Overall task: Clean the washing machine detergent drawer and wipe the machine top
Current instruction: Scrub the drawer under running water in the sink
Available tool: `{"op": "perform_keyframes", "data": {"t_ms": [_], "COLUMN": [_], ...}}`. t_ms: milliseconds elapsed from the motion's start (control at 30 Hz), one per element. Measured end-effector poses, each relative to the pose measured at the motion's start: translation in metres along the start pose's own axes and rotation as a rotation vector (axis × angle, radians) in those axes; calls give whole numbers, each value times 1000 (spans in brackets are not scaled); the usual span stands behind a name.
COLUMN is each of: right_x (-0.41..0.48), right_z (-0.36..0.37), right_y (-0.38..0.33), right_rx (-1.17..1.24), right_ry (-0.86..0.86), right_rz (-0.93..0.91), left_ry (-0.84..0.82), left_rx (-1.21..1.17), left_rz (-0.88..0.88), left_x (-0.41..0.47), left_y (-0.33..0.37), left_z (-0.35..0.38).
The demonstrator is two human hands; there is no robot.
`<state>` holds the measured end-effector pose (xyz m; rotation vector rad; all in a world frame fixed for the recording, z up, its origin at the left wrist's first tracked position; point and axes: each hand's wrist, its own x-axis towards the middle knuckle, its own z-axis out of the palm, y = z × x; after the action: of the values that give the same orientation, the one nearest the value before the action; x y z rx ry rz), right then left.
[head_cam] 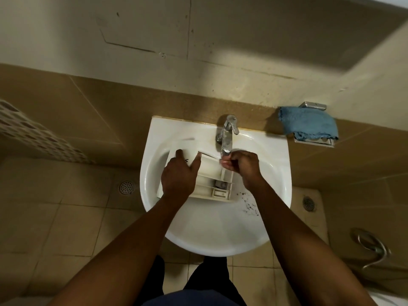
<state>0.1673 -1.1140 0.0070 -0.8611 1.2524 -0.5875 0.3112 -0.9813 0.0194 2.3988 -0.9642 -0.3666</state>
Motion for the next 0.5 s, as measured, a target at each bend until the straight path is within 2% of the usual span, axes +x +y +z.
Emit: {"op": "perform_keyframes", "data": {"t_ms": [100, 200, 267, 433, 500], "right_x": [-1, 0, 1, -16, -32], "right_z": [22, 35, 38, 29, 33], "right_y": [-9, -10, -10, 9, 23], "right_rx": [285, 499, 530, 68, -38], "right_ry": [-223, -203, -157, -128, -160], "right_rz": [262, 320, 329, 291, 260], "left_ry": [12, 39, 42, 20, -10], "left_rx": [2, 8, 12, -19, -35], "left_rz": [2, 16, 9, -4, -23], "left_x": [1, -1, -1, -2, -1], "left_y": [-1, -1, -1, -2, -1], "left_z": [-1, -1, -1, -3, -5]}}
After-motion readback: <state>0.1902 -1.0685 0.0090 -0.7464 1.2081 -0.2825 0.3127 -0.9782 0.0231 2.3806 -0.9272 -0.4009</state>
